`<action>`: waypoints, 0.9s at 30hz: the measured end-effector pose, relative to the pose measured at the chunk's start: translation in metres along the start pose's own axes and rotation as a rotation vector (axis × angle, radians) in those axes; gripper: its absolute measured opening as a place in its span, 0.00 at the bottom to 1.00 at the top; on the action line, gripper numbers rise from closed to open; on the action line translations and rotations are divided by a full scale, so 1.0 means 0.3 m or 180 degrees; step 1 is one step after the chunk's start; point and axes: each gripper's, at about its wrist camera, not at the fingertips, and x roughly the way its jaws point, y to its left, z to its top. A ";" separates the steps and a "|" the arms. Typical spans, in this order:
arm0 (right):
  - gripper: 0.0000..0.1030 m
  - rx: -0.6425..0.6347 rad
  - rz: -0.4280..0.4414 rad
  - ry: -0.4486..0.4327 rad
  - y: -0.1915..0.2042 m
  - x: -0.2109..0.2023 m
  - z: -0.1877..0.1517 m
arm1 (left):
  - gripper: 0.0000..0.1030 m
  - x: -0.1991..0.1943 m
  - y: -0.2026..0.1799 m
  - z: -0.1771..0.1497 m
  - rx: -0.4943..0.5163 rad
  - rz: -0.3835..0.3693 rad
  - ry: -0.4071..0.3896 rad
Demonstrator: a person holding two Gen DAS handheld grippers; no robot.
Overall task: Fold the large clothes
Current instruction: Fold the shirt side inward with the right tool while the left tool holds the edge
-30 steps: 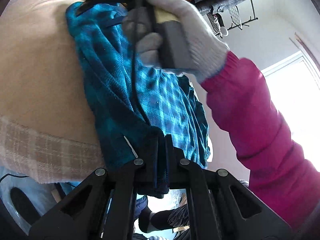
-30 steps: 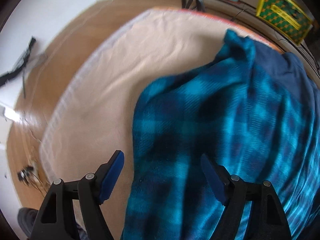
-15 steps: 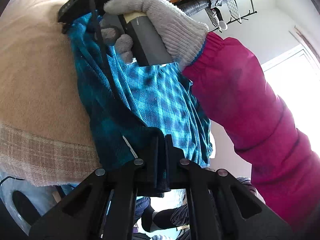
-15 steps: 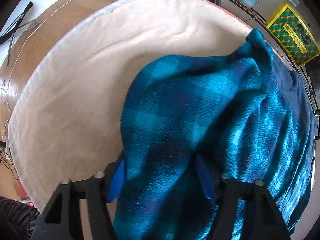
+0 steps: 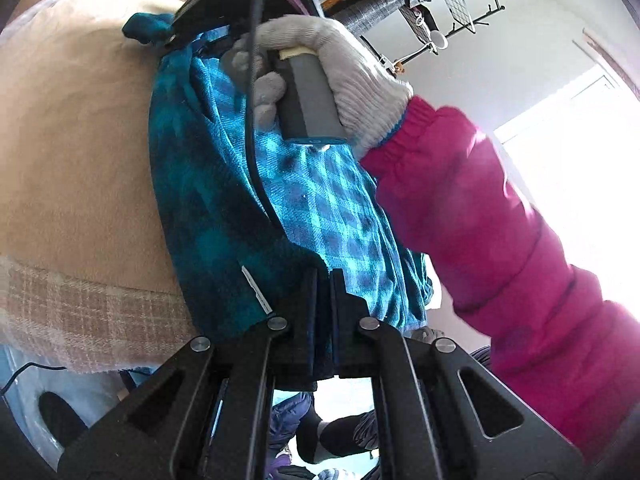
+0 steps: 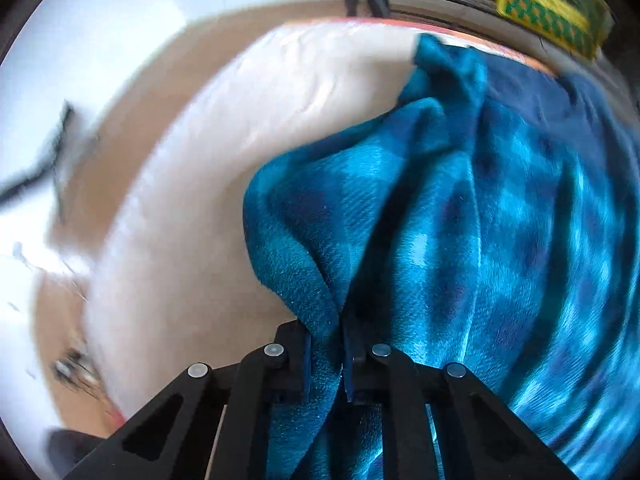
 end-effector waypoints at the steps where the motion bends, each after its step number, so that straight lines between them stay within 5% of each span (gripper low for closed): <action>1: 0.09 0.0129 0.0152 -0.0078 -0.032 -0.024 -0.004 | 0.03 0.003 -0.010 -0.001 0.0030 0.0011 0.0007; 6: 0.09 0.0768 0.0820 -0.0480 -0.211 -0.144 -0.057 | 0.03 0.043 -0.073 -0.007 0.0211 0.0039 0.0079; 13: 0.08 0.1508 0.1293 -0.0842 -0.502 -0.238 -0.220 | 0.03 0.158 -0.137 -0.023 0.0380 0.0032 0.0319; 17: 0.10 0.1818 0.1057 -0.0683 -0.614 -0.194 -0.301 | 0.03 0.223 -0.166 -0.042 0.0505 0.0073 0.0476; 20: 0.20 0.1498 0.0717 -0.0596 -0.589 -0.204 -0.280 | 0.03 0.257 -0.173 -0.053 0.0544 0.0105 0.0565; 22: 0.38 0.1322 0.0568 -0.0583 -0.554 -0.228 -0.257 | 0.03 0.266 -0.171 -0.057 0.0557 0.0133 0.0595; 27: 0.41 0.1026 0.0408 -0.0658 -0.519 -0.369 -0.218 | 0.03 0.243 -0.181 -0.071 0.0616 0.0112 0.0633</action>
